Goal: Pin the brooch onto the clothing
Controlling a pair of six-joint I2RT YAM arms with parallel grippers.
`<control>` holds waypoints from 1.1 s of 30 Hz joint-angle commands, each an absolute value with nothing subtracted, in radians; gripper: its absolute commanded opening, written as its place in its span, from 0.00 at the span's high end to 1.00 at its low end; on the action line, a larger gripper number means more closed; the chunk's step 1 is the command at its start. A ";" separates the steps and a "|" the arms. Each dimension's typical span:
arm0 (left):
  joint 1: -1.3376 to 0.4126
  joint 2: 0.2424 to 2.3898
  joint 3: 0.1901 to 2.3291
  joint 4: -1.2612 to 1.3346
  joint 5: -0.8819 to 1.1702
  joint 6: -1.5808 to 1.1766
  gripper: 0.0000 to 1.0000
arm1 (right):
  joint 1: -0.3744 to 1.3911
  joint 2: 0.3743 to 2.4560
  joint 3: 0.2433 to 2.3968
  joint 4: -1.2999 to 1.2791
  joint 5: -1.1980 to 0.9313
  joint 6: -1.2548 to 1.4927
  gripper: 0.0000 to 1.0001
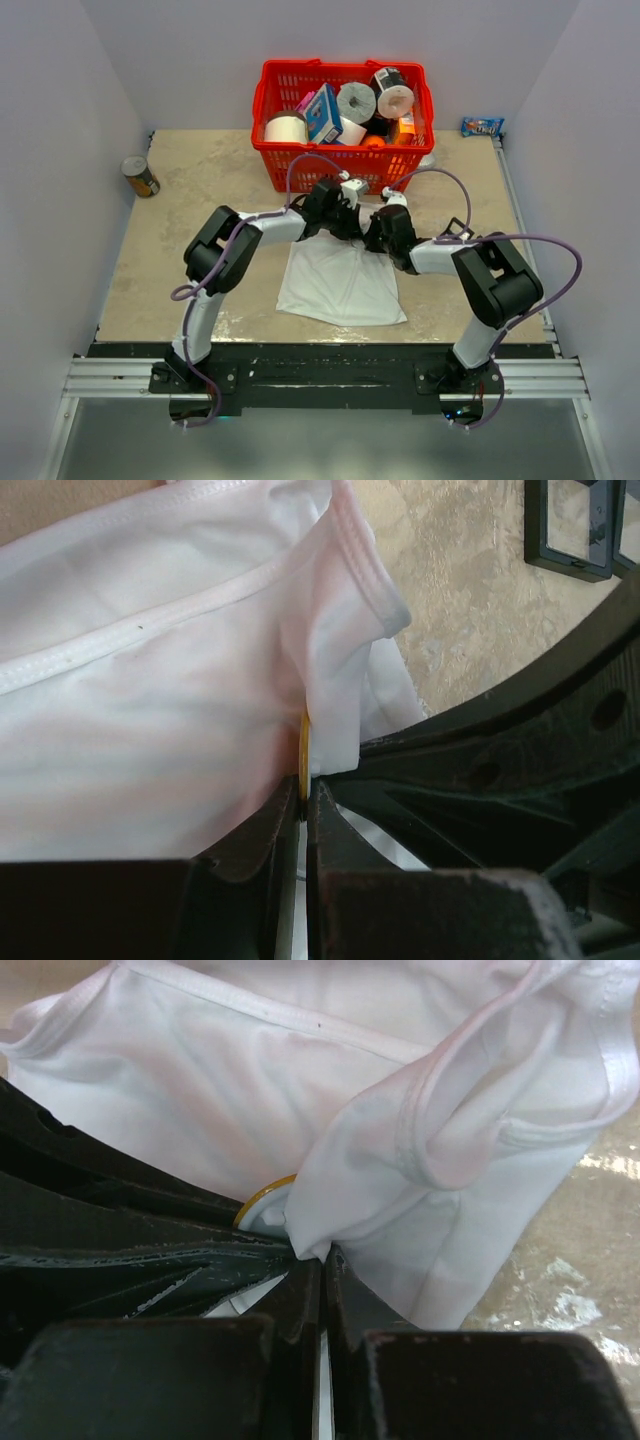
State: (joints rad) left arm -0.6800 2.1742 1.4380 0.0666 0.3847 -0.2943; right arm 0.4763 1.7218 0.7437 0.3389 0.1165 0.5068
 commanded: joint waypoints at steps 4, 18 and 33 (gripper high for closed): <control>-0.683 2.069 1.358 0.279 0.554 -0.302 1.00 | 0.434 1.773 0.730 0.439 -0.052 0.514 1.00; -0.664 2.026 1.285 0.440 0.655 -0.351 1.00 | 0.403 1.804 0.733 0.453 -0.199 0.502 1.00; -0.601 2.095 1.361 0.160 0.800 -0.351 1.00 | 0.348 1.456 0.611 0.302 -0.227 0.425 0.43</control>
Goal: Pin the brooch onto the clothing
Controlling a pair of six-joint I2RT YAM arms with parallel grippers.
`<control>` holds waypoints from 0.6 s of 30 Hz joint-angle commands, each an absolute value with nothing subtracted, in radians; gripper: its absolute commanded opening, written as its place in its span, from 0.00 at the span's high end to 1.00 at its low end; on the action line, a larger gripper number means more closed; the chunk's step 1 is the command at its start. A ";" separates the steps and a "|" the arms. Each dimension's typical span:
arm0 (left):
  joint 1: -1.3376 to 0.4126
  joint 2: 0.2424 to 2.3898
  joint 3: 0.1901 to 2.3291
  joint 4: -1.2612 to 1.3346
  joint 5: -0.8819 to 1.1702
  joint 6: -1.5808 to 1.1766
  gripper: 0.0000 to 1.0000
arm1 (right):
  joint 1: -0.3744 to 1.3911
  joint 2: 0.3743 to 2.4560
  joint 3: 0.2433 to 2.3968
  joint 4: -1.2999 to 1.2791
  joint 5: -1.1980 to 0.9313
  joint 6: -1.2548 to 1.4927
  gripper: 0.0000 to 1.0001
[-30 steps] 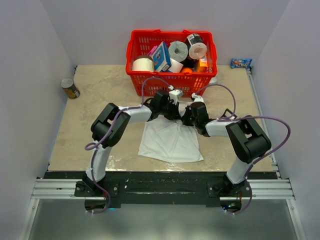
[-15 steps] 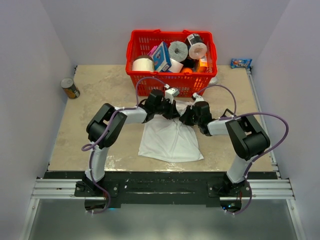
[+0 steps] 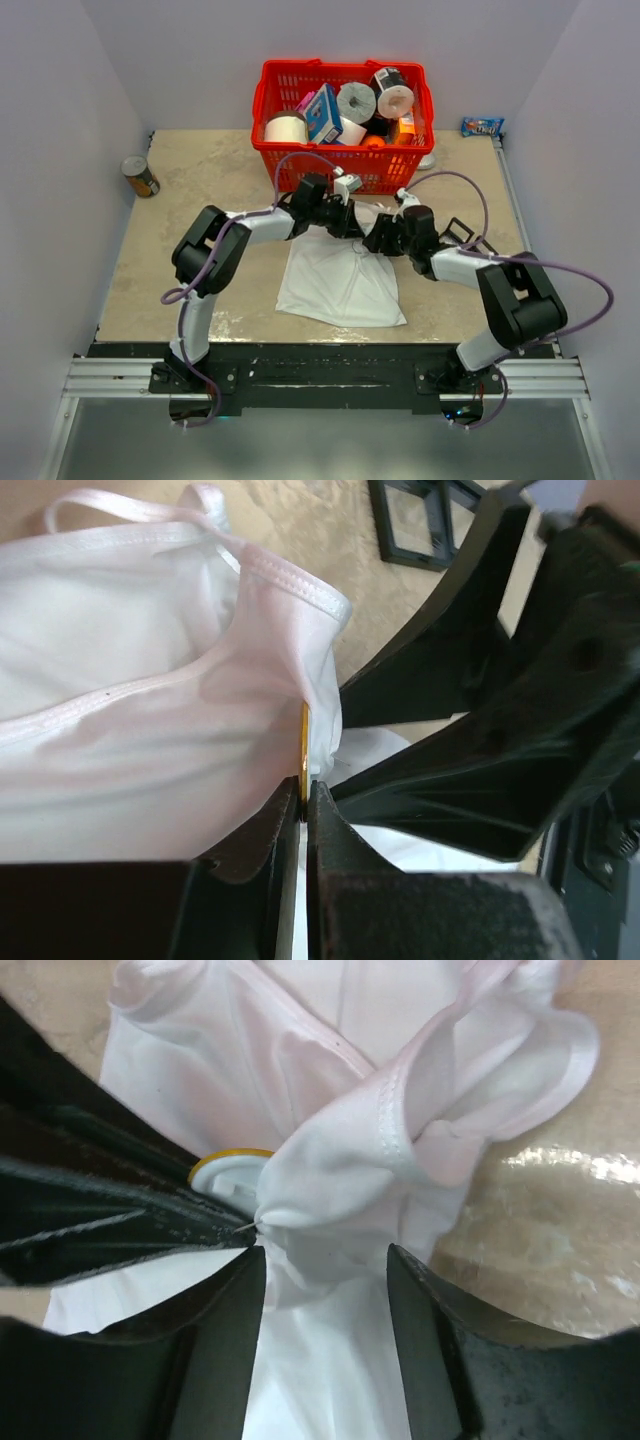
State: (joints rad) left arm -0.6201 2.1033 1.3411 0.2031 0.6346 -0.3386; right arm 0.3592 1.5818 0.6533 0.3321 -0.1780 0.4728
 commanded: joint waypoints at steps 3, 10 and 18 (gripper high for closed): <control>-0.584 2.109 1.355 0.120 0.891 -0.302 1.00 | 0.339 1.349 0.563 0.272 -0.241 0.413 0.39; -0.565 2.163 1.377 0.040 1.057 -0.203 1.00 | 0.339 1.242 0.488 0.343 -0.310 0.420 0.29; -0.532 2.204 1.433 -0.057 1.149 -0.152 1.00 | 0.336 1.302 0.451 0.431 -0.374 0.419 0.34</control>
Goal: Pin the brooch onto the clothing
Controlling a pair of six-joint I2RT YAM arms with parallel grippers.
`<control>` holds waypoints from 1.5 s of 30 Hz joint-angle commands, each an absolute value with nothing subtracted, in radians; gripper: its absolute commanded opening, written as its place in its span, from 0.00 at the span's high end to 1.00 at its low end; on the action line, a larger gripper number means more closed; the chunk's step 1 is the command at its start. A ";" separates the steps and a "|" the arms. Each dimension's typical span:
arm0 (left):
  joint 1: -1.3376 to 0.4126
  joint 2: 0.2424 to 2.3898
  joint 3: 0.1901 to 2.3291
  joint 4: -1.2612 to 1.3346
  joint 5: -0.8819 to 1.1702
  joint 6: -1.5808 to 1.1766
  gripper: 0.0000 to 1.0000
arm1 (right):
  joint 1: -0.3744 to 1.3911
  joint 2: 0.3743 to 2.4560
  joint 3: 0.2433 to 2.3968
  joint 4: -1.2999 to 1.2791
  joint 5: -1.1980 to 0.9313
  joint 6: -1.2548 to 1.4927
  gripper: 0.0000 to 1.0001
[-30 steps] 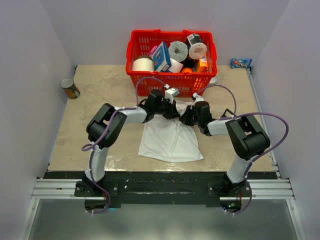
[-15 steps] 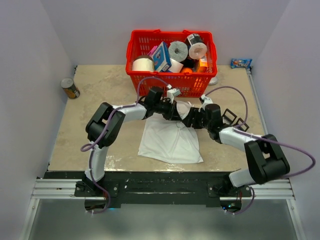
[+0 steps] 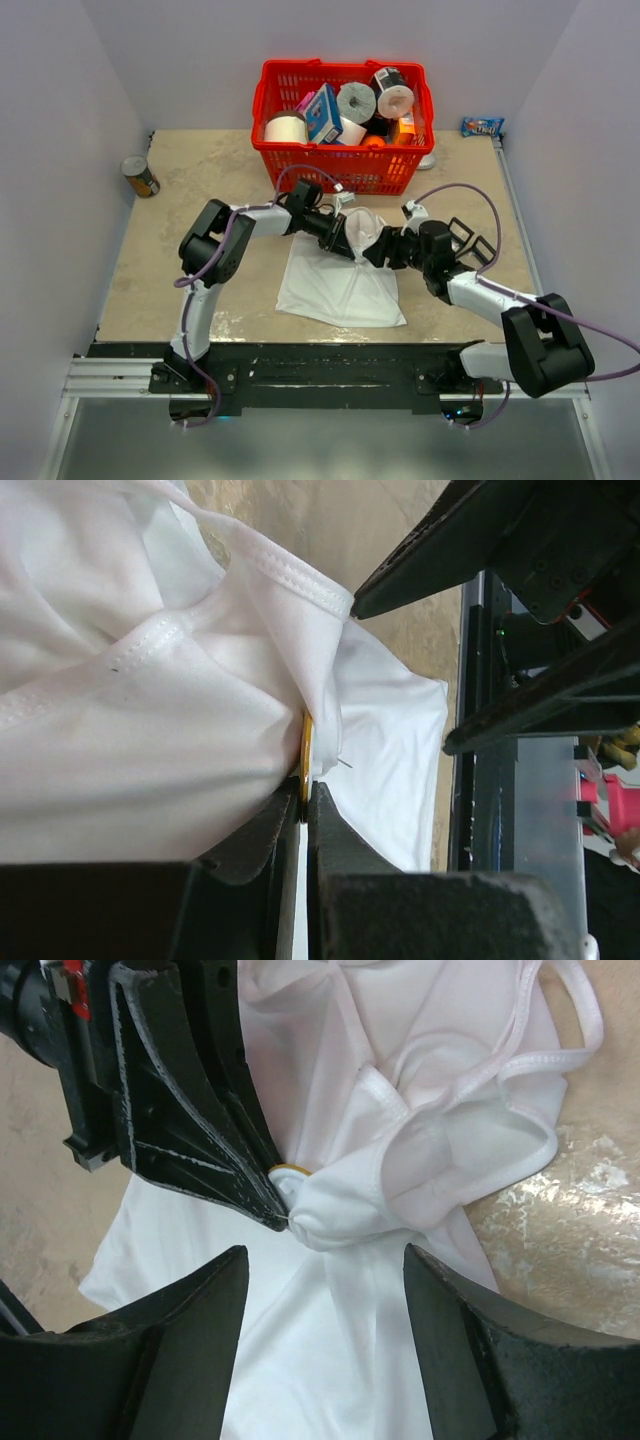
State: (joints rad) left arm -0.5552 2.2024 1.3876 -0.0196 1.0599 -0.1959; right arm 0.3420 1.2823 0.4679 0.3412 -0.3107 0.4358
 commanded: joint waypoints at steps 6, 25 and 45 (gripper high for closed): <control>-0.526 2.217 1.442 -0.057 1.181 -0.158 1.00 | 0.337 1.364 0.463 0.463 -0.397 0.417 0.36; -0.526 2.233 1.442 -0.057 1.232 -0.161 1.00 | 0.337 1.511 0.535 0.561 -0.460 0.402 0.49; -0.525 2.238 1.457 -0.092 1.275 -0.121 1.00 | 0.328 1.542 0.566 0.560 -0.555 0.377 0.58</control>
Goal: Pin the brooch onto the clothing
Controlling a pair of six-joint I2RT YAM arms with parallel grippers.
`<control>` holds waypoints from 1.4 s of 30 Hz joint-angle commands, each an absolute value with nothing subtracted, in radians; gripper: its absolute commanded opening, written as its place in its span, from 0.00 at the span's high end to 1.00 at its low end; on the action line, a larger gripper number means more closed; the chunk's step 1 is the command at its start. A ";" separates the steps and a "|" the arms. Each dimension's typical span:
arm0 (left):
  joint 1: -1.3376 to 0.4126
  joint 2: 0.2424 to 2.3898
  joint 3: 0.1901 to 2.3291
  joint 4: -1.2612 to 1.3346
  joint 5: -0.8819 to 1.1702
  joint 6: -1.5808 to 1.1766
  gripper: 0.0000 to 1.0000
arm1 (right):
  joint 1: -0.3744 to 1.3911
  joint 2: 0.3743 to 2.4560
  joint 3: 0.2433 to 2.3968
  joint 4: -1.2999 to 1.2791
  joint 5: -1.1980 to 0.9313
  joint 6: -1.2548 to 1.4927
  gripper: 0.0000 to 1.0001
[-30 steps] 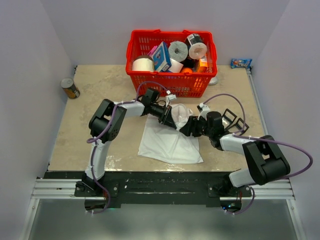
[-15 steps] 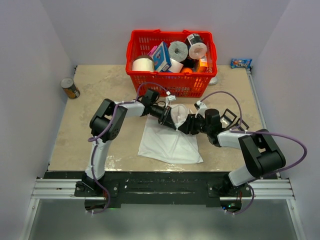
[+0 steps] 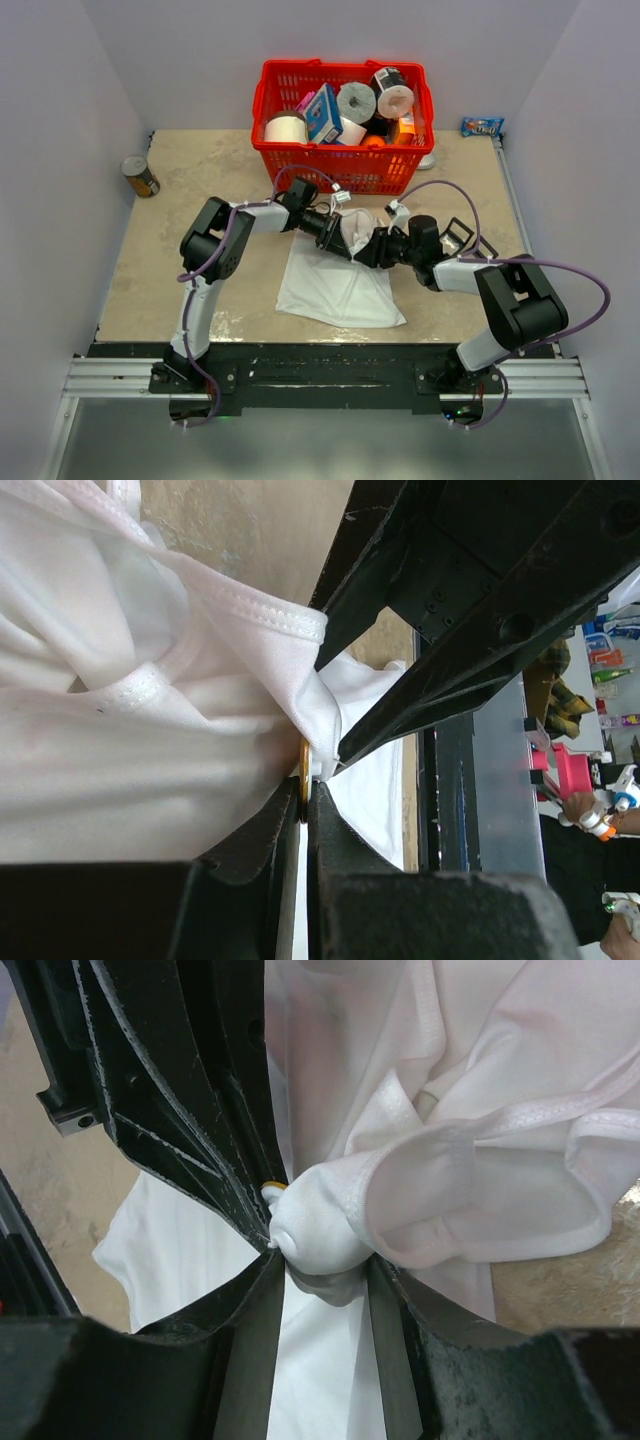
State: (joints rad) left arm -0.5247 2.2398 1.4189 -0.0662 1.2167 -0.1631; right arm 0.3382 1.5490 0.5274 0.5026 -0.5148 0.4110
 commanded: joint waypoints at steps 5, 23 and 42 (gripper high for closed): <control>-0.525 2.232 1.457 -0.109 1.282 -0.092 1.00 | 0.328 1.568 0.581 0.561 -0.580 0.379 0.62; -0.526 2.194 1.454 -0.132 1.230 -0.040 1.00 | 0.327 1.663 0.667 0.459 -0.592 0.351 0.71; -0.564 2.117 1.427 -0.147 1.118 0.035 1.00 | 0.327 1.738 0.727 0.386 -0.522 0.409 0.78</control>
State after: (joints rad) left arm -0.5285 2.2078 1.4231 -0.1692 1.0649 0.0128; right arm 0.3286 1.7226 0.7002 0.3775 -0.6106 0.3836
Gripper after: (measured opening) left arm 0.093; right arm 0.254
